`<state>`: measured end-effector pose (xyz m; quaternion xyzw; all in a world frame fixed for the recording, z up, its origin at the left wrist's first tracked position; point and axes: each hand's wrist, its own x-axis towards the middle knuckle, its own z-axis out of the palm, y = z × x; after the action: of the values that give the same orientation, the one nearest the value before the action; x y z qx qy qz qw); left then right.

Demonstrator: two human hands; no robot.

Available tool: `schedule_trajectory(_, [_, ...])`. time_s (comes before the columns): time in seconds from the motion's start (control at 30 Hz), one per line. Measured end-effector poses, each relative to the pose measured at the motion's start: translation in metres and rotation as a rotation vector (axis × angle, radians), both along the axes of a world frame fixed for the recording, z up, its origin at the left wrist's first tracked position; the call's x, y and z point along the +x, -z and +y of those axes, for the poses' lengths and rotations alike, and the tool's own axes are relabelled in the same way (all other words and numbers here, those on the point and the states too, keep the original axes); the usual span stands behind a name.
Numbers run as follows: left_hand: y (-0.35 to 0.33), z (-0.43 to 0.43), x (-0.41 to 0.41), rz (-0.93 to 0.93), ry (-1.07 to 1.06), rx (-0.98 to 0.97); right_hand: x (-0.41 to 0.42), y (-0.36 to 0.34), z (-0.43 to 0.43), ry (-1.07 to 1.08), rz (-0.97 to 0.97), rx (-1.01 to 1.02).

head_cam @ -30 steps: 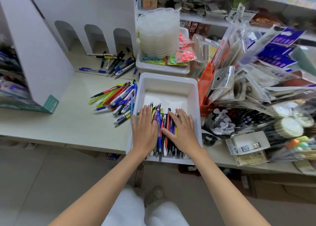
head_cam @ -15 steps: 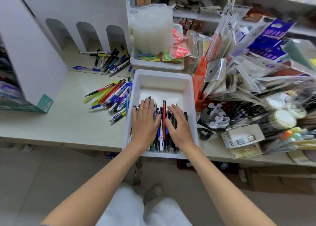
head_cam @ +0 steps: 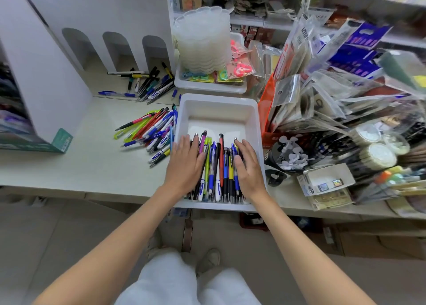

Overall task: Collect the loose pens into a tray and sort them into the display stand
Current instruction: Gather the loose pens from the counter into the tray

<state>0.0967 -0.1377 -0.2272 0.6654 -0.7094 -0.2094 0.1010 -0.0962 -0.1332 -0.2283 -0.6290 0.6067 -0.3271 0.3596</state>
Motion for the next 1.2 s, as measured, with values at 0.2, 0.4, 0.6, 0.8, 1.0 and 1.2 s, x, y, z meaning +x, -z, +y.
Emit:
schedule_trajectory(0.2, [0.001,0.008,-0.042,-0.034,-0.034,-0.043,0.005,0.002,0.003,0.008,-0.062,0.014])
schedule_trajectory(0.4, [-0.007,-0.006,-0.016,0.205,-0.14,-0.151,0.0,-0.005,-0.001,0.013,-0.018,-0.011])
schedule_trajectory(0.6, [-0.002,-0.034,-0.007,0.195,-0.1,-0.122,0.015,-0.017,-0.043,-0.055,0.139,-0.024])
schedule_trajectory(0.8, [0.005,0.001,-0.005,0.216,-0.08,-0.336,0.024,-0.018,-0.055,-0.147,0.267,-0.014])
schedule_trajectory(1.0, [-0.014,-0.07,0.003,0.32,-0.019,-0.052,0.027,-0.015,-0.054,-0.052,0.206,-0.077])
schedule_trajectory(1.2, [-0.005,-0.078,-0.003,0.327,0.009,0.105,0.023,-0.003,-0.043,-0.009,0.16,-0.108])
